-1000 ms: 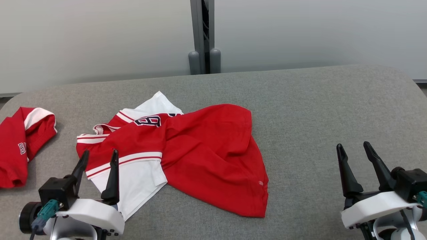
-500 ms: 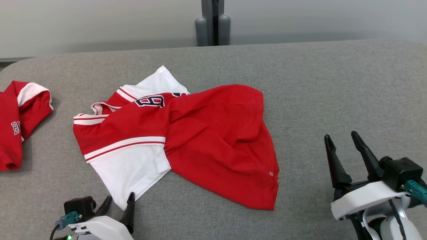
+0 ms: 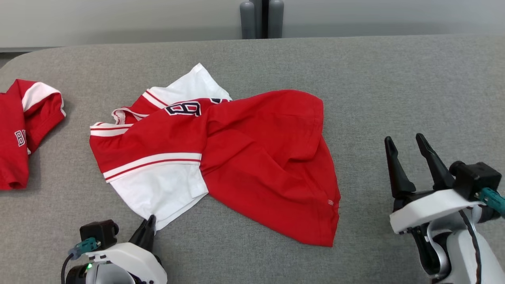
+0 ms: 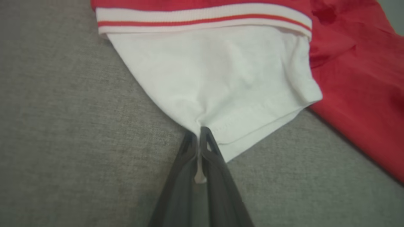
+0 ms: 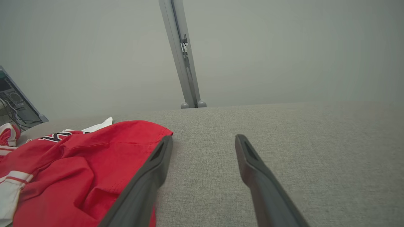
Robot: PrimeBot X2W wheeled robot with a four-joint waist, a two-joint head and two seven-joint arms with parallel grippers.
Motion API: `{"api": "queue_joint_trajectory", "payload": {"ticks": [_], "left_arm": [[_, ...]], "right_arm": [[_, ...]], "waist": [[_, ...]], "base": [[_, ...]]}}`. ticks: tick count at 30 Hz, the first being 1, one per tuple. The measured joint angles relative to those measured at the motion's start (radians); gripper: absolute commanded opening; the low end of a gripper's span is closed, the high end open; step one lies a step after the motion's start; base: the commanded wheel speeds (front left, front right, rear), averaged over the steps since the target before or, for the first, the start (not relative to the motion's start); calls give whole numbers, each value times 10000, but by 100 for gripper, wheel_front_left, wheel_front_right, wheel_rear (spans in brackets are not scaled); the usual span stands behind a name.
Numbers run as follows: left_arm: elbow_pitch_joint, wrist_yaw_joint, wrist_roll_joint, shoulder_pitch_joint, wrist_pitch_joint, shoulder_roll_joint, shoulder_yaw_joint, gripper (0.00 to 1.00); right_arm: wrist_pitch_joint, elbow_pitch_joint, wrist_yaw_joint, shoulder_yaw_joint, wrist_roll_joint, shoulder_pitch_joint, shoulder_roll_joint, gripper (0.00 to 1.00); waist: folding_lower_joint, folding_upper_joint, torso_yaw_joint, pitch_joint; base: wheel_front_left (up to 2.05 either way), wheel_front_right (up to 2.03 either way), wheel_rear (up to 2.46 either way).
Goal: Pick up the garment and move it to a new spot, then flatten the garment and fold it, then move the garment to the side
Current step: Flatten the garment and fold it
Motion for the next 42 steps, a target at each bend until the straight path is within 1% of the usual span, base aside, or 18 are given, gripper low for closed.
{"api": "queue_joint_trajectory", "payload": {"ticks": [5,10,12,19,20,21,22,29,32,34,37,42], "left_arm": [[-77,-94,144,-375,-6,-27,-242,0],[-82,-174,196,-700,59,-140,-470,0],[-42,-224,234,-861,40,-244,-568,0],[203,-453,270,-1303,-309,-464,-842,0],[230,-479,280,-1324,-372,-500,-855,0],[265,-502,278,-1339,-449,-539,-859,0],[311,-531,278,-1366,-510,-560,-869,0],[337,-485,359,-1494,-1348,-535,-744,0],[-92,-345,637,-1680,-1772,-272,-619,0],[-564,-328,752,-1829,-1941,-94,-527,0],[-1494,-186,970,-1989,-2163,232,-359,0],[-3444,6,1221,-2232,-2322,669,-44,0]], "right_arm": [[59,1212,0,374,115,-1024,-10,100],[102,2746,0,1108,577,-2111,-174,100],[-25,3277,2,1425,754,-2545,-217,100],[-268,5124,2,1906,1187,-3716,-401,100],[-274,5331,0,1988,1325,-3847,-414,83],[-332,5494,0,2080,1388,-3956,-431,44],[-439,5590,2,2173,1448,-4047,-424,0],[-1417,5785,2,2631,1601,-4307,-698,0],[-1653,5451,2,2625,1580,-4312,-851,0],[-1745,5091,2,2522,1570,-4293,-963,0],[-1810,4305,2,2318,1563,-4200,-1172,0],[-1732,2821,2,1820,1475,-3667,-1409,0]], "waist": [[0,0,291,227],[0,0,687,509],[0,0,858,641],[0,0,1381,1009],[0,-1,1429,1034],[0,-1,1469,1055],[0,0,1499,1068],[0,0,1418,875],[0,0,1337,678],[0,-1,1274,521],[0,0,1137,270],[0,0,749,-117]], "base": [[0,0,0],[0,0,0],[0,0,0],[0,0,0],[0,0,0],[0,0,0],[0,0,0],[0,0,0],[0,0,0],[0,0,0],[0,0,0],[0,0,0]]}}
